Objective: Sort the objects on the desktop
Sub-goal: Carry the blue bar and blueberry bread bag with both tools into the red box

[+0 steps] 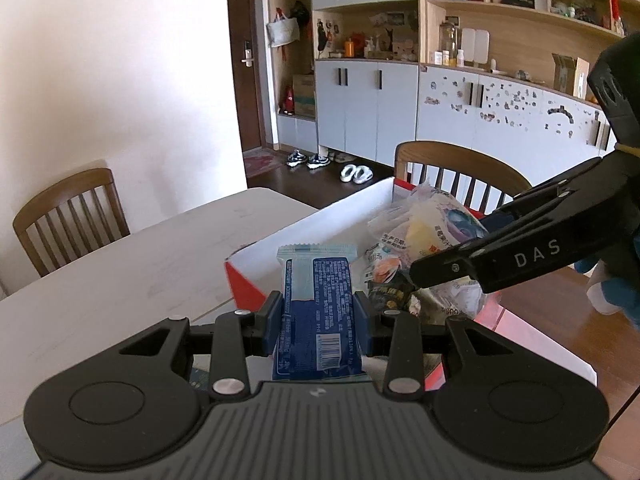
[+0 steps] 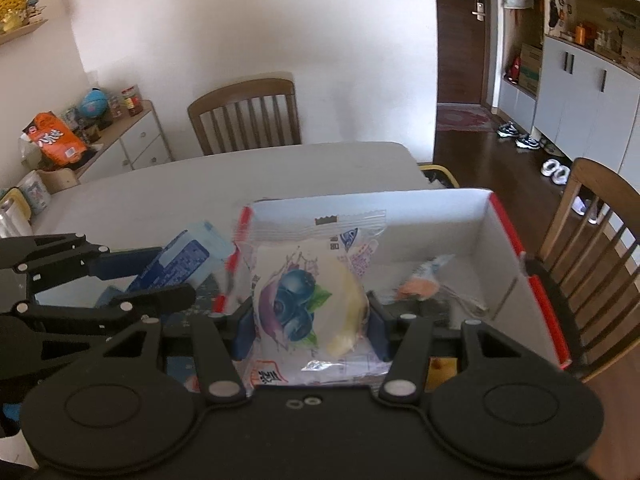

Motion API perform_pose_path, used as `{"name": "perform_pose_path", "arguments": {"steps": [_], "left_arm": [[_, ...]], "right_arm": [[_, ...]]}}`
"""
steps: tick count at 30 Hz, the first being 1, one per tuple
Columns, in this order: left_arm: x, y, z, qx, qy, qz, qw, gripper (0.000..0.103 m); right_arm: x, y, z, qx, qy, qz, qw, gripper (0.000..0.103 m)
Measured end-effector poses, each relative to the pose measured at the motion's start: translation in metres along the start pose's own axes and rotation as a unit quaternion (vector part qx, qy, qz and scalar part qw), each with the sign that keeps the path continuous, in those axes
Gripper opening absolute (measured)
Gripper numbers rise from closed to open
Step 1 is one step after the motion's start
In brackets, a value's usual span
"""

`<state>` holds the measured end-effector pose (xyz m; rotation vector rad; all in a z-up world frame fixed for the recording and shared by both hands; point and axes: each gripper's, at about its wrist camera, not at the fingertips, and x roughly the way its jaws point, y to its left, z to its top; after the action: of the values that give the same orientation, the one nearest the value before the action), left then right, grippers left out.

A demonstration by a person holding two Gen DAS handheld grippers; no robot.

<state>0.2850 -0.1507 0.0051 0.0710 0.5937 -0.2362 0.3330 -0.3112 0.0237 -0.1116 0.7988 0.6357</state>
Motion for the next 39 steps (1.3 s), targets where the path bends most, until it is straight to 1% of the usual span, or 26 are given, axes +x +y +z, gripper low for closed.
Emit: {"name": "perform_pose_path", "arguments": {"steps": [12, 17, 21, 26, 33, 36, 39], "left_arm": [[0.044, -0.022, 0.015, 0.022, 0.020, -0.007, 0.9995, 0.036], [0.061, -0.022, 0.017, 0.027, 0.033, -0.007, 0.9991, 0.036], [0.078, -0.019, 0.022, 0.023, 0.049, -0.010, 0.9985, 0.036], [0.104, -0.015, 0.032, 0.012, 0.079, -0.013, 0.9967, 0.036], [0.130, -0.009, 0.033, 0.008, 0.118, -0.013, 0.9928, 0.036], [0.136, -0.010, 0.033, 0.014, 0.128, -0.013, 0.9915, 0.036], [0.145, -0.007, 0.032, 0.007, 0.142, -0.014, 0.9897, 0.036]], "right_arm": [[0.013, -0.051, 0.000, 0.004, 0.009, -0.034, 0.999, 0.055], [0.024, -0.065, 0.001, 0.004, 0.019, -0.040, 0.999, 0.055], [0.034, -0.072, 0.005, 0.002, 0.027, -0.039, 0.999, 0.055], [0.045, -0.079, 0.012, -0.002, 0.032, -0.042, 0.999, 0.055], [0.067, -0.087, 0.014, -0.007, 0.058, -0.045, 0.997, 0.055], [0.076, -0.089, 0.015, -0.008, 0.069, -0.046, 0.997, 0.055], [0.084, -0.090, 0.015, -0.010, 0.076, -0.047, 0.996, 0.055]]}}
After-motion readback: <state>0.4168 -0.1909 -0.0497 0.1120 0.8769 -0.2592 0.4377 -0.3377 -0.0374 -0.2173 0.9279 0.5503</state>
